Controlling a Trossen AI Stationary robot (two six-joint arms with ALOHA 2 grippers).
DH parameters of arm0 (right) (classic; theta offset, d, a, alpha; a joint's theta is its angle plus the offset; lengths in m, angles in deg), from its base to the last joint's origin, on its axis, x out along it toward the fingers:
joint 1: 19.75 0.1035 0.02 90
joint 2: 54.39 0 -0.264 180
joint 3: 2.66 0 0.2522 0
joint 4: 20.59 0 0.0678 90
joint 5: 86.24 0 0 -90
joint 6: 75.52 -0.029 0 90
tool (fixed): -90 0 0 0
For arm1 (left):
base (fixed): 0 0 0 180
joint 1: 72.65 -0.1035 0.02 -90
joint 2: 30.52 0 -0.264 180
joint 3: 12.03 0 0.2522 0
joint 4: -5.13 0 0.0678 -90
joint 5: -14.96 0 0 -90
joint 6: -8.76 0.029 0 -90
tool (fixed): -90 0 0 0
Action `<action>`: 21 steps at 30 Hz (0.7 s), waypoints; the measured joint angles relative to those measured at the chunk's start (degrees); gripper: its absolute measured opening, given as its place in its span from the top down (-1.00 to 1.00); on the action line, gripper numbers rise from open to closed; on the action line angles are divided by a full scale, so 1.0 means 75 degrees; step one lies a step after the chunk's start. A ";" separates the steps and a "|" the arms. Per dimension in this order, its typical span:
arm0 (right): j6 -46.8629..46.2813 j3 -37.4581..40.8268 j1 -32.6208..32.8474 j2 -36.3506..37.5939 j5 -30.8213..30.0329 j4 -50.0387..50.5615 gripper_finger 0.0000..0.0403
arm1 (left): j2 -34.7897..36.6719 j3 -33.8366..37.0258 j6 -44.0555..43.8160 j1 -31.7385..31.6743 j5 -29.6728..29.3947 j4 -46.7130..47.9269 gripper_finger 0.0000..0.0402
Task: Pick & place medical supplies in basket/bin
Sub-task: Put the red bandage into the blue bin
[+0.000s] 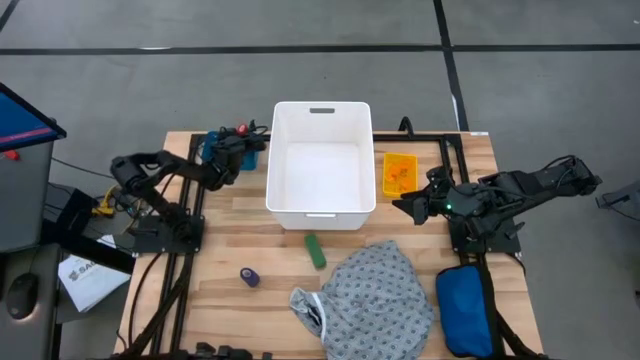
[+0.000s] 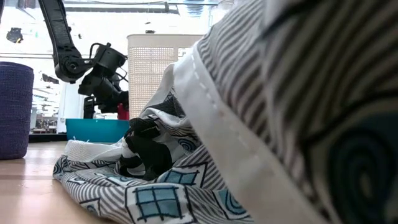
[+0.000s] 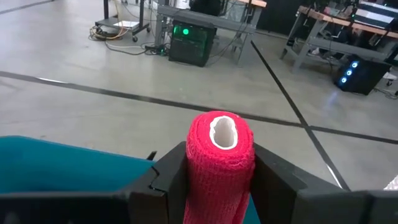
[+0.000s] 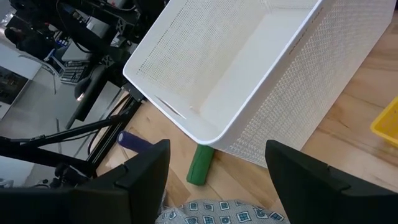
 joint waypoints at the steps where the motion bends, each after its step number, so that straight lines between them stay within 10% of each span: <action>1: 0.0000 0.0000 0.0000 0.0001 0.0000 0.0000 -0.29 | -0.0045 -0.0026 0.0000 0.0000 0.0003 0.0001 0.32; 21: -0.0108 0.0000 0.0006 -0.0001 0.0003 -0.0005 -0.29 | -0.0426 -0.0185 -0.0416 -0.0003 0.0101 0.0092 0.32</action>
